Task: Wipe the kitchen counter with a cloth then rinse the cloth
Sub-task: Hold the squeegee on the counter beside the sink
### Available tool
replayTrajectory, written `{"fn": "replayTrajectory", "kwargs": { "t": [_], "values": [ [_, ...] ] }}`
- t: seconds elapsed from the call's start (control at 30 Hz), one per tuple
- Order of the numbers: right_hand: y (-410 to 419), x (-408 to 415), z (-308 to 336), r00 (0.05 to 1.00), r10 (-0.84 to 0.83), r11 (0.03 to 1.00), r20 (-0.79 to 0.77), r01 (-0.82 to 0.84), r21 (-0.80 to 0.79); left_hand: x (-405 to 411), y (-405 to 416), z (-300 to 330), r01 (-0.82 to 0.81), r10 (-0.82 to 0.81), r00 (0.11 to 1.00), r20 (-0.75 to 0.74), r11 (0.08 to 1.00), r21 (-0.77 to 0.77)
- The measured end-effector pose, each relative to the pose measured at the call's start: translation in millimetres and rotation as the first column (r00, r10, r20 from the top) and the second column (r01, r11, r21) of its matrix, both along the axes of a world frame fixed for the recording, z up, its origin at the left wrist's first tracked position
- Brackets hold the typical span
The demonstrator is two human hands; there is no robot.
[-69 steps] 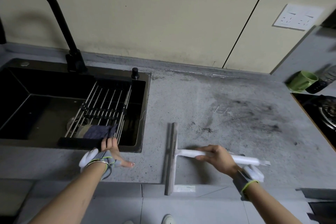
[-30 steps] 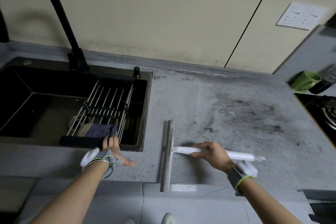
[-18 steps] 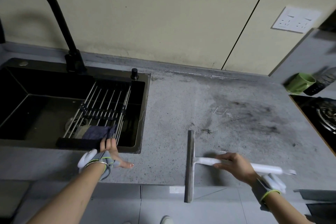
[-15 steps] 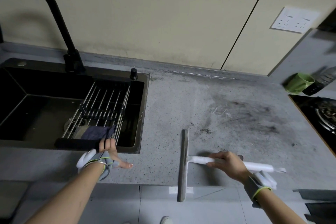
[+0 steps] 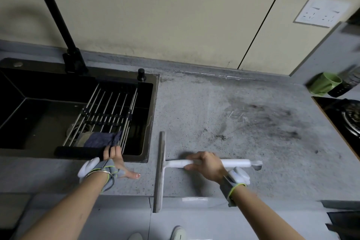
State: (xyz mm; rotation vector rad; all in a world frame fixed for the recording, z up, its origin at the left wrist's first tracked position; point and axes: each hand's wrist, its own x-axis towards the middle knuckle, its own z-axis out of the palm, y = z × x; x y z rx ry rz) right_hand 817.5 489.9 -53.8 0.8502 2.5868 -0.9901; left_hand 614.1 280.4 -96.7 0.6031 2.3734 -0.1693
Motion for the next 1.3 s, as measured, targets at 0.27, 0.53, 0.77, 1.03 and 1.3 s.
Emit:
{"fn": "replayTrajectory", "kwargs": {
  "t": [0.27, 0.53, 0.77, 1.03, 1.3],
  "values": [
    [8.8, 7.5, 7.8, 0.999, 0.024, 0.999, -0.036, -0.023, 0.023, 1.3, 1.7, 6.3, -0.016, 0.016, 1.0, 0.009, 1.0, -0.021],
    [74.8, 85.1, 16.8, 0.99, -0.13, 0.986, 0.061, 0.122, 0.111, -2.7, 9.2, 11.4, 0.027, -0.029, 0.999, -0.021, 0.995, -0.095],
    [88.1, 86.8, 11.2, 0.993, -0.1, 0.986, 0.065, 0.091, 0.138, -9.5, 13.8, 13.0, -0.048, 0.044, 0.998, -0.051, 0.996, -0.07],
    [72.9, 45.0, 7.2, 0.999, 0.029, 0.997, 0.018, -0.03, 0.077, -3.5, 35.9, 13.9, -0.388, 0.416, 0.901, -0.125, 0.9, 0.198],
    [35.2, -3.5, -5.1, 0.984, 0.176, 0.98, 0.0, -0.175, 0.092, 4.6, 38.4, 10.4, -0.322, 0.335, 0.924, -0.185, 0.942, 0.098]
  ]
}}
